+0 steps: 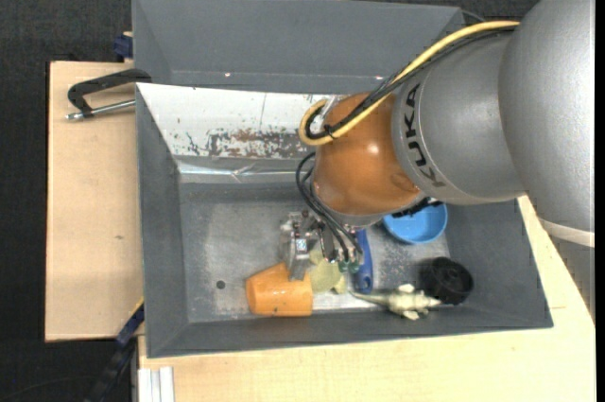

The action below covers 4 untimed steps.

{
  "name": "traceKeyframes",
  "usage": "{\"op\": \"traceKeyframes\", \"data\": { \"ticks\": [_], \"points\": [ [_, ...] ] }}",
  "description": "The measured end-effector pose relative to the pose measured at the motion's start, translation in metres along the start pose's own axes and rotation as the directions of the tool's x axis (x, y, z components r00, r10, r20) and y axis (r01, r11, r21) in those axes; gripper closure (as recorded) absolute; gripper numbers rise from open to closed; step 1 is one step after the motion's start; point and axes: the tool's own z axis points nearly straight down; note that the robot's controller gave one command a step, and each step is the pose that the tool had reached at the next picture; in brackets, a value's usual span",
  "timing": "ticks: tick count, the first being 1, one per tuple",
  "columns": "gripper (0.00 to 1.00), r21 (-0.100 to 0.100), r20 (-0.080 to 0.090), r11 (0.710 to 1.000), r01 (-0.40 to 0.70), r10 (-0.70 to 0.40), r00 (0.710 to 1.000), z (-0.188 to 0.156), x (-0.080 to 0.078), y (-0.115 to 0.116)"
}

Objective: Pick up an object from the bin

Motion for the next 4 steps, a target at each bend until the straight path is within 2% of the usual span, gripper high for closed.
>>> {"op": "traceKeyframes", "data": {
  "ticks": [1, 2, 3, 4],
  "points": [
    [1.0, 0.009, -0.014, 1.0, -0.026, 0.026, 1.0, -0.072, -0.034, -0.02],
    [0.0, 0.01, -0.025, 1.0, -0.025, 0.025, 0.999, -0.067, -0.03, -0.019],
    [0.0, 0.011, -0.039, 1.0, -0.006, 0.007, 0.999, -0.001, 0.019, -0.031],
    [0.0, 0.009, -0.033, 1.0, -0.016, 0.016, 0.999, 0.02, 0.016, 0.003]
  ]
}}
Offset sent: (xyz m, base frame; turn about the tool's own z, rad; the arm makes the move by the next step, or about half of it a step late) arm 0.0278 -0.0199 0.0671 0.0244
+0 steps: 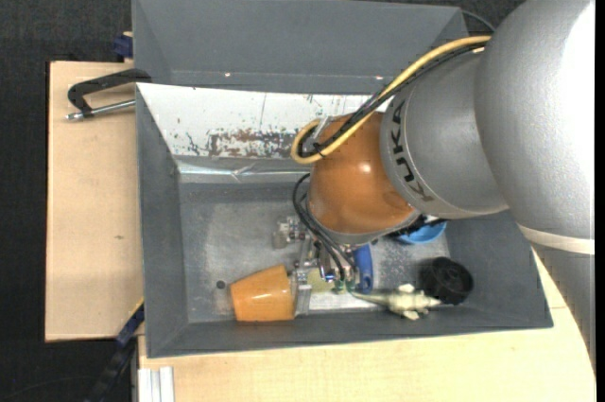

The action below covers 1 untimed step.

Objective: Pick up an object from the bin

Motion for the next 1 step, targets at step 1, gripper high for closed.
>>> {"op": "traceKeyframes", "data": {
  "ticks": [1],
  "points": [
    [1.0, 0.001, 0.002, 1.0, -0.004, 0.004, 1.0, -0.0014, -0.0008, -0.0022]
  ]
}}
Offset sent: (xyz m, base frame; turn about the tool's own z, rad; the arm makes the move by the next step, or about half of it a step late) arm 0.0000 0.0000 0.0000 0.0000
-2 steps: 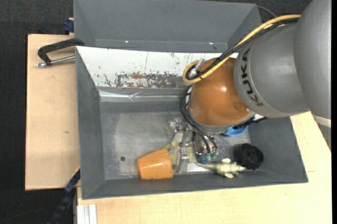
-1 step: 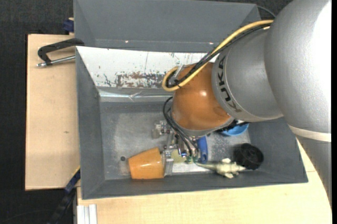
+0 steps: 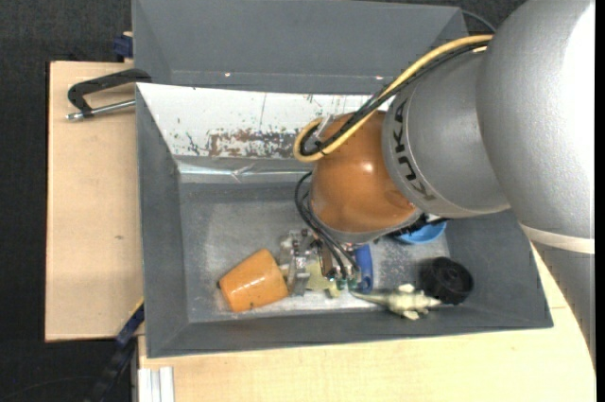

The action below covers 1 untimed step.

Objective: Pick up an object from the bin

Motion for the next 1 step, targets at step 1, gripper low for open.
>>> {"op": "traceKeyframes", "data": {
  "ticks": [1],
  "points": [
    [1.0, -0.003, 0.016, 0.998, -0.064, 0.064, 0.998, -0.2298, -0.0184, -0.0027]
  ]
}}
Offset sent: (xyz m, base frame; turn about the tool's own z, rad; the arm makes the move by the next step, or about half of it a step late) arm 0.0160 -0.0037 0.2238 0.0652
